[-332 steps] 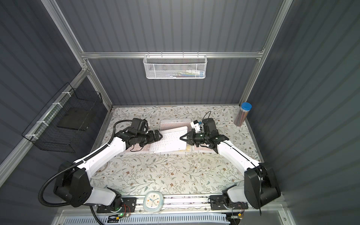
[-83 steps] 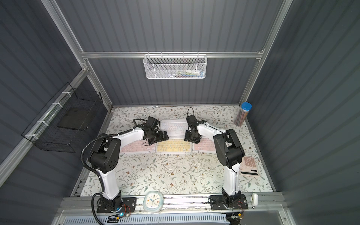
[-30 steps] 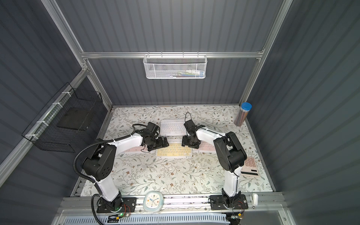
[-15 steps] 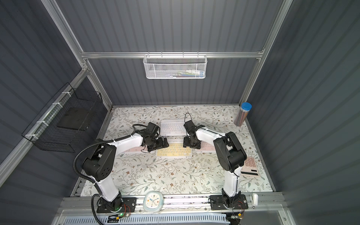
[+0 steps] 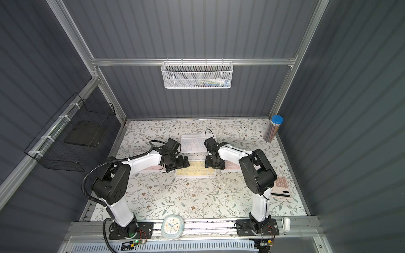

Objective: Stack the numeric keypads
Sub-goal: Pick up the numeric keypad from the center of the board.

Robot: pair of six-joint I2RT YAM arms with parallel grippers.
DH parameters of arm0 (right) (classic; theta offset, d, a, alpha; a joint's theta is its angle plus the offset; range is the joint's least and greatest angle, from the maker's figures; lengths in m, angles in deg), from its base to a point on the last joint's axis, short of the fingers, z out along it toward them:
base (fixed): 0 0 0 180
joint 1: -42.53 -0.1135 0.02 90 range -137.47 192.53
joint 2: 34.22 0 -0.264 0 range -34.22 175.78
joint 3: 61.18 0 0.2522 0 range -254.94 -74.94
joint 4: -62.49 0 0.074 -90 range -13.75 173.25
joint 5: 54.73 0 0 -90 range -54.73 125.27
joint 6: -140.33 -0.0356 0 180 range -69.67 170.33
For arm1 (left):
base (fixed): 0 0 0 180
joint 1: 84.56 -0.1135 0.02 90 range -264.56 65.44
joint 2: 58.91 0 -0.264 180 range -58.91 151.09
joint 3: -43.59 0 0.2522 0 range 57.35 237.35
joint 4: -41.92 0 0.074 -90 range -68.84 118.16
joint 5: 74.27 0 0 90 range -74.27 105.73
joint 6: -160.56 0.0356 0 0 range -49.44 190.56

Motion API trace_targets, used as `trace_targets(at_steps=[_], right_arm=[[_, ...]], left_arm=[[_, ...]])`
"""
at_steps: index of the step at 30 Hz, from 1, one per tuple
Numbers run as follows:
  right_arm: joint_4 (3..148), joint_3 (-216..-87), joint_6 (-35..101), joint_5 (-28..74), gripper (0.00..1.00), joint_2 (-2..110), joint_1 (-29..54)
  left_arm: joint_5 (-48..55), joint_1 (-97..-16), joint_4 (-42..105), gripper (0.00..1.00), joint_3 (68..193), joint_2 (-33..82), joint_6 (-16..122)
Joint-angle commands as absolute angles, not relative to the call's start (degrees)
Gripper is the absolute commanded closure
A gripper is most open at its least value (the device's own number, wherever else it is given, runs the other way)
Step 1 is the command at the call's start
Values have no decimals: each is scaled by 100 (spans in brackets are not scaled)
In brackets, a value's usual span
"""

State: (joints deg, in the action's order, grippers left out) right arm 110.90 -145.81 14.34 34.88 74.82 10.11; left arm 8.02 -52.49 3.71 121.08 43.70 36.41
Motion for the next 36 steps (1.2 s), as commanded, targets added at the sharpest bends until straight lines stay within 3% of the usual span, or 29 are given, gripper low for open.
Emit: trace_targets(at_steps=[1, 36], right_arm=[[11370, -14670, 1289, 3523, 28, 7606, 919], [11181, -14809, 1254, 2956, 28, 7929, 856]], left_arm=[[904, -5182, 32, 0, 12039, 4454, 3564], [937, -4993, 90, 0, 12030, 4523, 3637]])
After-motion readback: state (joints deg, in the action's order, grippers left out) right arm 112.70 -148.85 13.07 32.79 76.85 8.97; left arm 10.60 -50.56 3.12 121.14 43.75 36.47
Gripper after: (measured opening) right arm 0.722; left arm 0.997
